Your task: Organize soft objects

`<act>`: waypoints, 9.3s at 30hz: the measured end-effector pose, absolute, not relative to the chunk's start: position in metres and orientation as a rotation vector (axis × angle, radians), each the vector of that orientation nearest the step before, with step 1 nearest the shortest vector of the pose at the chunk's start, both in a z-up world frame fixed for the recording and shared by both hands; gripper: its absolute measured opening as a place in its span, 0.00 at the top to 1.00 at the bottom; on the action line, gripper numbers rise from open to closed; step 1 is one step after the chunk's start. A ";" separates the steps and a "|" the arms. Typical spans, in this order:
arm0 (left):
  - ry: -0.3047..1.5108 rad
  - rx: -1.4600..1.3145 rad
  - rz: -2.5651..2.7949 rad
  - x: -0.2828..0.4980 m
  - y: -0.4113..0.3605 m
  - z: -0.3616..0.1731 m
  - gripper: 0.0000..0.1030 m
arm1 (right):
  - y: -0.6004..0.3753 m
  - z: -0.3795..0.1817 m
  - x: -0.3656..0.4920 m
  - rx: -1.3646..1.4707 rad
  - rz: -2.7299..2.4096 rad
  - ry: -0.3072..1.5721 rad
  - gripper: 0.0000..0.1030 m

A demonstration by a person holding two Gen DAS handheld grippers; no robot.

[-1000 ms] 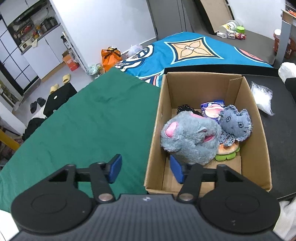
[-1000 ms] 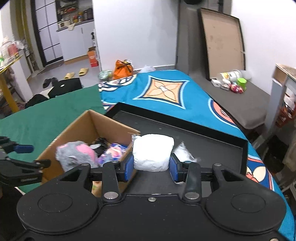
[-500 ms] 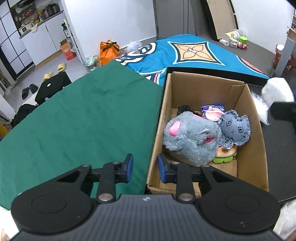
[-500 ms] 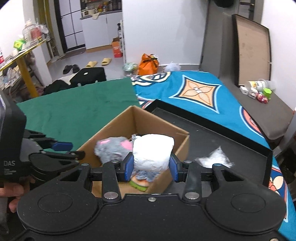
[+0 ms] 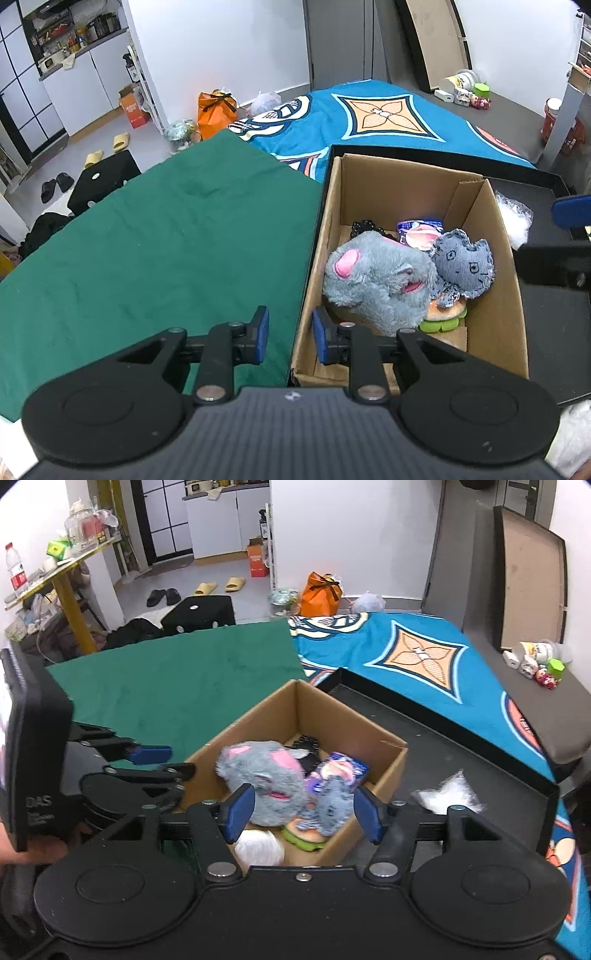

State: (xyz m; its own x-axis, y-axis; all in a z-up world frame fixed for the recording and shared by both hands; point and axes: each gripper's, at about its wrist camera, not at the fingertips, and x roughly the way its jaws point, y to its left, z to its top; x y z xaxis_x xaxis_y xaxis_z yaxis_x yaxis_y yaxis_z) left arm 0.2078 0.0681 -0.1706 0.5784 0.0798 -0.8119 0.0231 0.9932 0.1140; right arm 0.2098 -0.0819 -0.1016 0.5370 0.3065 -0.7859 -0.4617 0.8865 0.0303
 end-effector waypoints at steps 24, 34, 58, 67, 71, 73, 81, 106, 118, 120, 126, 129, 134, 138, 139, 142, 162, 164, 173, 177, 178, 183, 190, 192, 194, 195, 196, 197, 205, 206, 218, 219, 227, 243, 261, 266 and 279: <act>0.912 0.273 0.099 0.203 0.045 -0.167 0.44 | -0.165 -0.153 0.234 -0.165 0.395 0.892 0.37; 0.916 0.342 0.127 0.210 0.031 -0.170 0.30 | -0.191 -0.182 0.249 -0.143 0.362 0.877 0.36; 0.930 0.517 0.183 0.217 0.000 -0.182 0.29 | -0.252 -0.218 0.301 0.149 0.263 0.826 0.44; 0.958 0.597 0.189 0.221 -0.012 -0.192 0.20 | -0.251 -0.238 0.310 0.138 0.247 0.858 0.44; 0.967 0.604 0.198 0.222 -0.013 -0.194 0.20 | -0.255 -0.245 0.314 0.151 0.229 0.870 0.43; 0.963 0.607 0.198 0.223 -0.014 -0.193 0.20 | -0.254 -0.248 0.316 0.136 0.227 0.875 0.43; 0.954 0.615 0.202 0.220 -0.017 -0.192 0.20 | -0.251 -0.245 0.310 0.114 0.299 0.906 0.77; 0.897 0.496 0.182 0.203 -0.001 -0.167 0.20 | -0.244 -0.182 0.263 0.117 0.273 0.869 0.80; 0.901 0.432 0.147 0.200 0.010 -0.162 0.20 | -0.224 -0.150 0.242 0.091 0.332 0.818 0.80; 0.903 0.413 0.139 0.200 0.012 -0.162 0.23 | -0.219 -0.145 0.239 0.083 0.344 0.808 0.80; 0.902 0.337 0.107 0.199 0.022 -0.158 0.28 | -0.206 -0.132 0.232 0.087 0.385 0.791 0.80; 0.906 0.301 0.098 0.200 0.026 -0.157 0.34 | -0.197 -0.124 0.227 0.067 0.415 0.773 0.80; 0.913 0.281 0.097 0.200 0.030 -0.157 0.47 | -0.176 -0.119 0.221 0.038 0.462 0.773 0.80; 0.927 0.243 0.087 0.201 0.037 -0.158 0.62 | -0.155 -0.116 0.214 -0.019 0.504 0.759 0.80; 0.934 0.231 0.085 0.202 0.039 -0.159 0.64 | -0.150 -0.116 0.213 -0.031 0.515 0.756 0.80; 0.954 0.202 0.075 0.204 0.045 -0.161 0.71 | -0.136 -0.116 0.208 -0.055 0.542 0.754 0.80; 1.003 0.091 0.013 0.207 0.065 -0.170 0.89 | -0.075 -0.135 0.203 -0.140 0.592 0.789 0.80; 1.001 0.083 0.006 0.206 0.067 -0.170 0.89 | -0.070 -0.136 0.204 -0.136 0.603 0.793 0.79; 1.002 0.079 0.003 0.208 0.068 -0.172 0.89 | -0.080 -0.134 0.204 -0.108 0.578 0.790 0.69; 1.004 0.101 0.004 0.209 0.064 -0.171 0.86 | -0.099 -0.130 0.207 -0.065 0.519 0.807 0.69; 1.006 0.105 0.004 0.210 0.063 -0.171 0.85 | -0.104 -0.129 0.206 -0.046 0.506 0.810 0.69; 1.024 0.133 0.017 0.211 0.059 -0.168 0.69 | -0.128 -0.128 0.200 0.066 0.433 0.822 0.64; 1.013 0.120 0.000 0.199 0.052 -0.155 0.41 | -0.157 -0.123 0.184 0.179 0.358 0.820 0.48; 1.018 0.120 -0.010 0.196 0.047 -0.151 0.34 | -0.163 -0.119 0.179 0.204 0.346 0.817 0.42; 1.014 0.124 -0.022 0.192 0.042 -0.146 0.30 | -0.169 -0.116 0.174 0.221 0.320 0.810 0.35; 1.009 0.126 -0.029 0.190 0.039 -0.143 0.28 | -0.172 -0.115 0.172 0.227 0.308 0.807 0.32; 1.004 0.129 -0.034 0.188 0.036 -0.139 0.26 | -0.175 -0.113 0.170 0.236 0.296 0.804 0.30; 0.998 0.130 -0.037 0.186 0.033 -0.135 0.24 | -0.179 -0.111 0.168 0.250 0.283 0.801 0.29; 0.954 0.128 -0.050 0.170 0.014 -0.098 0.10 | -0.208 -0.094 0.147 0.339 0.214 0.762 0.09; 0.947 0.125 -0.053 0.167 0.013 -0.093 0.09 | -0.210 -0.091 0.144 0.346 0.207 0.754 0.07; 0.918 0.082 -0.086 0.133 0.001 -0.054 0.01 | -0.232 -0.070 0.108 0.379 0.152 0.728 0.00; 0.912 0.075 -0.087 0.130 0.001 -0.051 0.01 | -0.233 -0.068 0.105 0.375 0.144 0.729 0.00; 0.854 0.070 -0.110 0.104 -0.003 -0.025 0.01 | -0.239 -0.047 0.079 0.386 0.122 0.697 0.00; 0.805 0.048 -0.117 0.063 -0.001 0.011 0.01 | -0.240 -0.016 0.043 0.329 0.078 0.679 0.00; 0.744 -0.002 -0.105 0.019 0.020 0.033 0.01 | -0.234 -0.002 0.005 0.295 0.079 0.681 0.00; 0.725 0.005 -0.112 0.009 0.020 0.038 0.01 | -0.231 0.001 -0.004 0.280 0.074 0.666 0.00; 0.714 0.000 -0.140 -0.006 0.019 0.036 0.01 | -0.225 0.003 -0.014 0.256 0.077 0.667 0.00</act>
